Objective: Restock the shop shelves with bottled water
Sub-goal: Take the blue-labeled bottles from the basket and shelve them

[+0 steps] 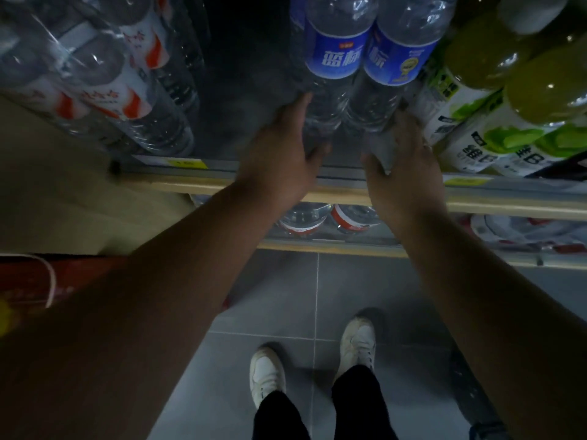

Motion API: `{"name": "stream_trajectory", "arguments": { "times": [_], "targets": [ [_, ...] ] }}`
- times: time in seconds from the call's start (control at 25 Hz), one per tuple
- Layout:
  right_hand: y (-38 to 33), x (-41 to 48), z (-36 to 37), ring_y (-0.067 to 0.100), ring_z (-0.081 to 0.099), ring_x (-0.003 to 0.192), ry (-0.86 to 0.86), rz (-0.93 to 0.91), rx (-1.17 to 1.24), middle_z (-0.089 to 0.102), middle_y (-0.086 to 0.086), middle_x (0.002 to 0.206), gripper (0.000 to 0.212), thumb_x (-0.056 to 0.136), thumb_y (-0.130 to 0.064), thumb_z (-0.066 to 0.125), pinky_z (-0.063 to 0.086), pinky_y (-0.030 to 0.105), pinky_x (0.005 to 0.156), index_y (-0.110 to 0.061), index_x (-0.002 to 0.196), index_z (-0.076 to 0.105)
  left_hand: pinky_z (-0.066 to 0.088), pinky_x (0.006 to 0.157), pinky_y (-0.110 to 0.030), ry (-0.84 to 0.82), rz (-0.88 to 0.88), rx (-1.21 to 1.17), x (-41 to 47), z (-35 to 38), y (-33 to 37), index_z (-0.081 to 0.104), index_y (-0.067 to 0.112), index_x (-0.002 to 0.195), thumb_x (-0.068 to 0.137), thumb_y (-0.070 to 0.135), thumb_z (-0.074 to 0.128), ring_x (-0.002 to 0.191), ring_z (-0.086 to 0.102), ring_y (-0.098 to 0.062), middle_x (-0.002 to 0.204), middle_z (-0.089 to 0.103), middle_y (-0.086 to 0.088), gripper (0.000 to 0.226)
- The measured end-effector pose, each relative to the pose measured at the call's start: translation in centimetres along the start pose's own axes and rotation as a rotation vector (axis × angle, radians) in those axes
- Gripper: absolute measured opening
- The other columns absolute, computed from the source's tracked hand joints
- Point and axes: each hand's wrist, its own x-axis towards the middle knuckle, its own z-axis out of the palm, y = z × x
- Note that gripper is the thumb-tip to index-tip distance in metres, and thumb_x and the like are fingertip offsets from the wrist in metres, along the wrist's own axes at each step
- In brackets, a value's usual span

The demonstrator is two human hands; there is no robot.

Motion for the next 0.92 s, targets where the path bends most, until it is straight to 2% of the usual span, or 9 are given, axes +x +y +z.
{"name": "stream_trajectory", "arguments": {
  "times": [0.16, 0.28, 0.4, 0.56, 0.92],
  "targets": [
    [1.2, -4.9, -2.1, 0.036, 0.038, 0.136, 0.05, -0.07, -0.322, 0.045, 0.015, 0.146, 0.069, 0.084, -0.037, 0.053, 0.029, 0.05, 0.111, -0.01, 0.146, 0.039, 0.03, 0.115, -0.047, -0.094, 0.238, 0.256, -4.2, 0.1, 0.7, 0.031, 0.008, 0.15, 0.089, 0.031, 0.066, 0.14, 0.035, -0.037, 0.152, 0.037, -0.018, 0.074],
    [2.1, -8.4, -3.8, 0.033, 0.021, 0.146, 0.015, 0.0, -0.445, 0.033, 0.011, 0.155, 0.071, 0.084, -0.036, 0.061, 0.015, 0.055, 0.114, -0.018, 0.148, 0.035, 0.031, 0.113, -0.056, -0.076, 0.323, 0.352, -6.9, 1.1, 1.3, 0.038, 0.004, 0.145, 0.083, 0.036, 0.066, 0.136, 0.039, -0.044, 0.148, 0.042, -0.024, 0.076],
    [3.2, -11.3, -5.8, 0.028, 0.005, 0.149, -0.022, 0.123, -0.436, 0.016, 0.006, 0.161, 0.075, 0.086, -0.037, 0.061, 0.003, 0.055, 0.116, -0.025, 0.151, 0.026, 0.029, 0.114, -0.056, -0.104, 0.414, 0.409, -9.3, 2.2, 3.0, 0.04, 0.005, 0.144, 0.08, 0.035, 0.073, 0.137, 0.038, -0.043, 0.147, 0.043, -0.023, 0.078],
    [6.8, -16.0, -8.0, 0.029, 0.001, 0.15, 0.009, 0.258, -0.435, 0.008, 0.007, 0.163, 0.078, 0.09, -0.038, 0.058, 0.0, 0.053, 0.118, -0.028, 0.154, 0.015, 0.022, 0.114, -0.055, -0.197, 0.53, 0.403, -11.7, 5.4, 6.3, 0.04, 0.004, 0.144, 0.078, 0.032, 0.075, 0.14, 0.032, -0.044, 0.15, 0.039, -0.023, 0.08],
    [19.4, -26.2, -13.6, 0.024, -0.008, 0.15, -0.049, 0.66, -0.39, -0.003, 0.002, 0.163, 0.084, 0.092, -0.043, 0.055, -0.006, 0.048, 0.119, -0.032, 0.154, 0.001, 0.03, 0.11, -0.059, -0.459, 0.748, 0.473, -16.5, 16.8, 15.8, 0.042, 0.002, 0.142, 0.071, 0.031, 0.08, 0.136, 0.037, -0.047, 0.147, 0.04, -0.028, 0.086]
  ]
}}
